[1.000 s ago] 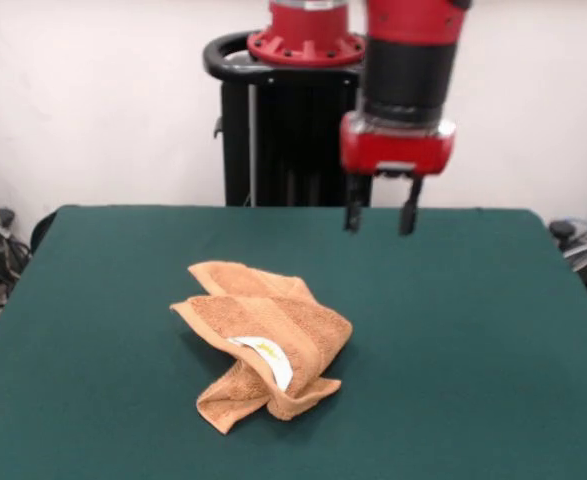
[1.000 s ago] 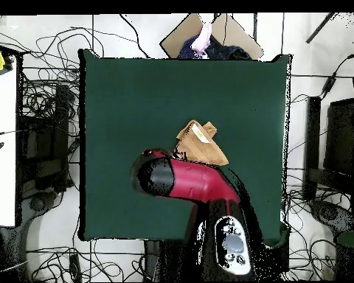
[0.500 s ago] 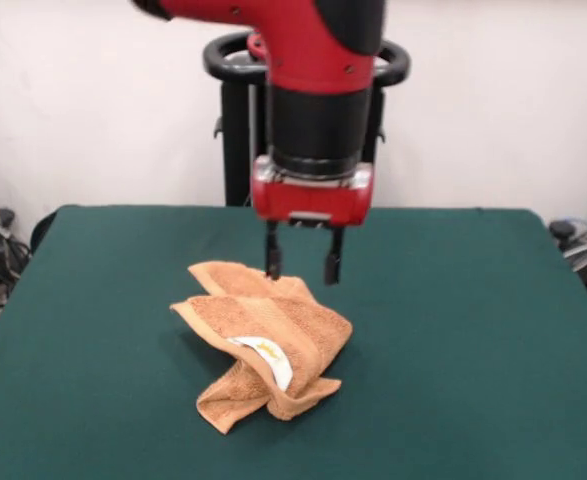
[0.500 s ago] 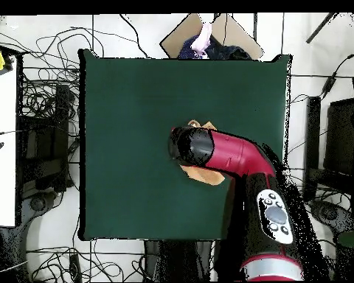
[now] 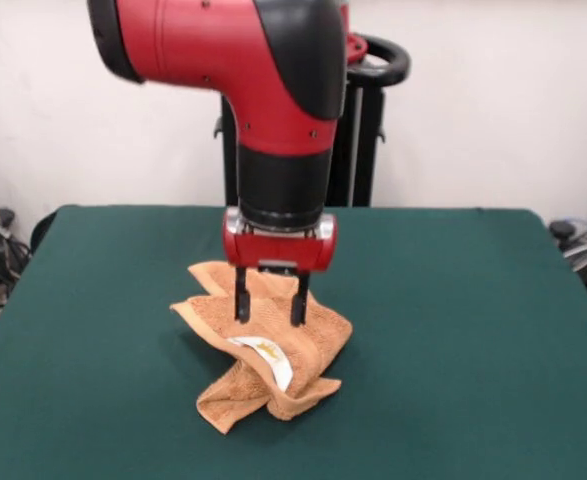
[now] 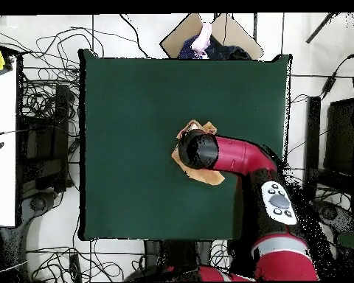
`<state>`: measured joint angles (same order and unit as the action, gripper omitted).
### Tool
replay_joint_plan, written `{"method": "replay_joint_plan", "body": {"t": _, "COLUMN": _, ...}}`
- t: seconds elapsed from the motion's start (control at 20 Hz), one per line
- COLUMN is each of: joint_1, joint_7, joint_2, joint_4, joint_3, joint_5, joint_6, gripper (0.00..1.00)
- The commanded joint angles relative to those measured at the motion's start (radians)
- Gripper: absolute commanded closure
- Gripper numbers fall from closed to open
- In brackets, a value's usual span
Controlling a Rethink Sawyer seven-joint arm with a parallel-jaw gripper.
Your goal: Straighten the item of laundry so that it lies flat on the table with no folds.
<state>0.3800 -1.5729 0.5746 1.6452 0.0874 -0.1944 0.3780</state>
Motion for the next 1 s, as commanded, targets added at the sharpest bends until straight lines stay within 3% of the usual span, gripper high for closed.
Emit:
{"method": "replay_joint_plan", "body": {"t": 0.05, "joint_1": -0.009, "joint_7": -0.023, "joint_2": -0.11, "joint_4": 0.043, "joint_3": 0.074, "joint_5": -0.125, "joint_6": -0.137, "gripper": 0.0}}
{"method": "replay_joint_plan", "body": {"t": 0.5, "joint_1": 0.05, "joint_7": 0.009, "joint_2": -0.173, "joint_4": 0.058, "joint_3": 0.077, "joint_5": -0.217, "joint_6": -0.134, "gripper": 0.0}}
{"method": "replay_joint_plan", "body": {"t": 0.75, "joint_1": 0.103, "joint_7": 0.077, "joint_2": -0.172, "joint_4": 0.056, "joint_3": 0.148, "joint_5": -0.225, "joint_6": -0.055, "gripper": 0.0}}
{"method": "replay_joint_plan", "body": {"t": 0.8, "joint_1": 0.121, "joint_7": 0.094, "joint_2": -0.172, "joint_4": 0.061, "joint_3": 0.17, "joint_5": -0.228, "joint_6": -0.047, "gripper": 1.0}}
{"method": "replay_joint_plan", "body": {"t": 1.0, "joint_1": 0.11, "joint_7": 0.049, "joint_2": -0.129, "joint_4": 0.096, "joint_3": 0.167, "joint_5": -0.21, "joint_6": -0.013, "gripper": 1.0}}
